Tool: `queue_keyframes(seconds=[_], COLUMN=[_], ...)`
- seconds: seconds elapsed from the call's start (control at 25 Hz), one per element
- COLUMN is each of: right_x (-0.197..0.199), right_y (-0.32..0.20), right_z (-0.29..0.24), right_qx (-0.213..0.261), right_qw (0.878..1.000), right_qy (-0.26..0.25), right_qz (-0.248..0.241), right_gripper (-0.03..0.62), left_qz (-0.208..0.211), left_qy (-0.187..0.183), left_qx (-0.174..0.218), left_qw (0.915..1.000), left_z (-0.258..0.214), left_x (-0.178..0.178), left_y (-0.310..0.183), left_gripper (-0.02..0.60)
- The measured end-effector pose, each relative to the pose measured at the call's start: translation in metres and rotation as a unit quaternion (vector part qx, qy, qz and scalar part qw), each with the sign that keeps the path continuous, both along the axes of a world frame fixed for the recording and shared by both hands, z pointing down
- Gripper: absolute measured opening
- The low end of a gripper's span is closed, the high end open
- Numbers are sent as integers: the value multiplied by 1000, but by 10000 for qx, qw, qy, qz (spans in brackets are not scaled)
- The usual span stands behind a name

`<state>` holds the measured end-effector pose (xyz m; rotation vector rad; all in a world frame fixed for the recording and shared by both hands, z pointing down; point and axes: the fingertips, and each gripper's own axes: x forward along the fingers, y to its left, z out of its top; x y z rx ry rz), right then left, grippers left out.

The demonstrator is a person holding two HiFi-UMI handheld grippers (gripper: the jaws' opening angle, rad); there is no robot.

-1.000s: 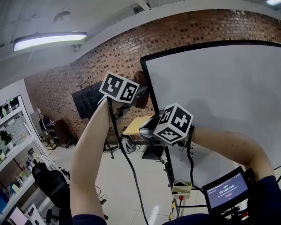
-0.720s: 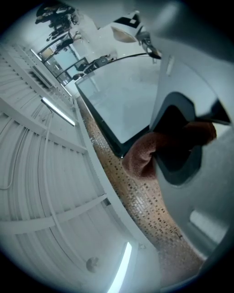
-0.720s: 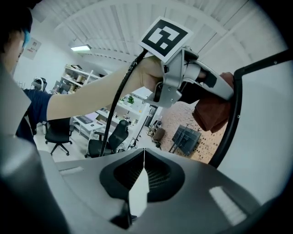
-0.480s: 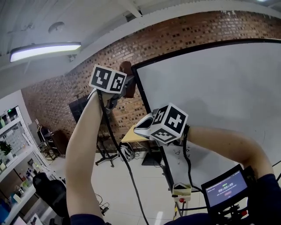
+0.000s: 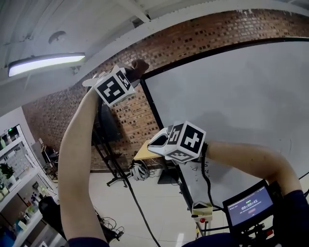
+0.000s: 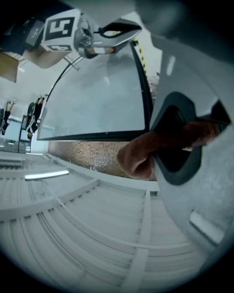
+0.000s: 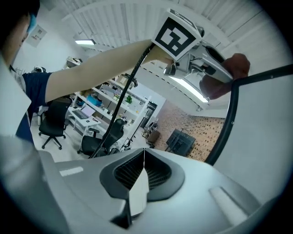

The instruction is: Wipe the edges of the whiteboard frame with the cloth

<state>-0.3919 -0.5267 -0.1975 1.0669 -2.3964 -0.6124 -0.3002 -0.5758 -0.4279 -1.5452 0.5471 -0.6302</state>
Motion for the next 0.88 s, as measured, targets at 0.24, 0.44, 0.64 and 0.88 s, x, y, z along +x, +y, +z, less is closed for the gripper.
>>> queue_keyframes(seconds=[0.24,0.44,0.64,0.88], right_x=[12,26,40,74], right_y=[2,8,18,54], right_z=[13,16,29,47], right_qx=[161,183,-9,-95], right_qw=[9997,9988,9964,9950], right_qy=[-5,-429,-829,-916], right_qz=[193,176,199,388], right_gripper=[11,9,9,9], left_qz=[215,339,420,453], left_qy=[-753,-873,-860,-983], left_qx=[302,405,360,250], left_qw=[9965,9948,9948,9938], left_z=[-1,-4,-7,-3], left_x=[19,46,55,82], left_y=[23,44,59,87], left_gripper=[72,72,71,71])
